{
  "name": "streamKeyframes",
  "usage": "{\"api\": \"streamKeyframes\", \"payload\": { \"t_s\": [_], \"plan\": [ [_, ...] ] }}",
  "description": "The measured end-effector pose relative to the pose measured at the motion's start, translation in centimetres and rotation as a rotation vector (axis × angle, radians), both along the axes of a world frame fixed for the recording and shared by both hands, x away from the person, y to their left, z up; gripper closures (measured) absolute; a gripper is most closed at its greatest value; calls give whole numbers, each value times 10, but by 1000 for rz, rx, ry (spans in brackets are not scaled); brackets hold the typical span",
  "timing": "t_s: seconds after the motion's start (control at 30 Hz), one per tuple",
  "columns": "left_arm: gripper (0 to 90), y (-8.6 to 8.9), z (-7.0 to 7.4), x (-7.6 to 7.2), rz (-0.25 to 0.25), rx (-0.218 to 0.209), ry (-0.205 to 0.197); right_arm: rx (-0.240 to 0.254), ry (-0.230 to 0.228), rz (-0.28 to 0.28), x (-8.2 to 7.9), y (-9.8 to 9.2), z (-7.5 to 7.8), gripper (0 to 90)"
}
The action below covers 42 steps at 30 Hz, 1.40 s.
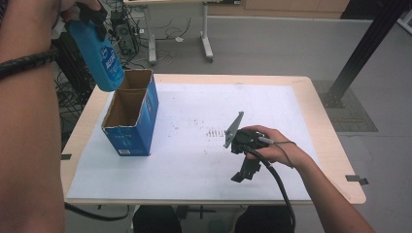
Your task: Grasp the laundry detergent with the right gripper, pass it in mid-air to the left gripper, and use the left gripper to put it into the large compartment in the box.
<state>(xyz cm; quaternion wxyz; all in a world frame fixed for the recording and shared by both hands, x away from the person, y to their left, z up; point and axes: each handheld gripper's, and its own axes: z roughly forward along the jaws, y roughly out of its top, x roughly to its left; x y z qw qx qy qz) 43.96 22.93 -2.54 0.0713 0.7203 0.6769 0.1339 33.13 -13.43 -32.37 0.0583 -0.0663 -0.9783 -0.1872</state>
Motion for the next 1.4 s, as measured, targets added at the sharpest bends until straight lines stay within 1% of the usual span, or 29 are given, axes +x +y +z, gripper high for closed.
{"api": "streamKeyframes", "payload": {
  "t_s": [0.03, 0.13, 0.27, 0.3, 0.33, 0.37, 0.4, 0.47, 0.6, 0.77, 0.93, 1.0, 1.03, 1.27, 1.4],
  "plan": [
    [380, 0, -2, 1, 5, -3, -7, 0, 0, 0, 0, 0, 0, 35],
    [380, 0, -6, 2, 5, -1, -5, -1, 0, -3, 0, 1, 0, 35],
    [379, 0, -17, 4, 11, 2, -4, -5, 5, 0, -1, 2, -1, 35],
    [379, 0, -20, 4, 11, -1, -1, -5, 2, 3, -1, 2, -1, 35],
    [379, 1, -26, 5, 13, -8, -3, -6, 2, 6, -1, 2, -1, 35],
    [379, 1, -26, 5, 13, -8, -3, -6, 2, 6, -1, 2, -1, 35],
    [380, 1, -32, 6, 13, -11, 2, -9, -2, 4, -1, 2, -1, 35],
    [379, 1, -34, 6, 14, -11, 2, -12, 0, 4, -1, 3, -1, 35],
    [379, 1, -47, 7, 12, -5, 6, -10, 2, -1, -1, 3, -2, 35],
    [379, 1, -60, 8, 21, -14, -8, -9, 0, 3, -2, 4, -2, 35],
    [379, -2, -73, 9, 16, -17, -9, -12, 1, 0, -2, 4, -2, 35],
    [379, -4, -83, 10, 13, -22, 2, -8, 0, 2, -1, 4, -2, 35],
    [379, -4, -83, 10, 13, -22, 2, -8, 0, 2, -1, 4, -2, 35],
    [379, -10, -106, 12, -4, -3, 29, -11, 7, 2, -2, 3, -5, 35],
    [380, -11, -117, 12, -12, 4, 38, -9, 6, 2, -3, 3, -5, 35]
  ]
}}
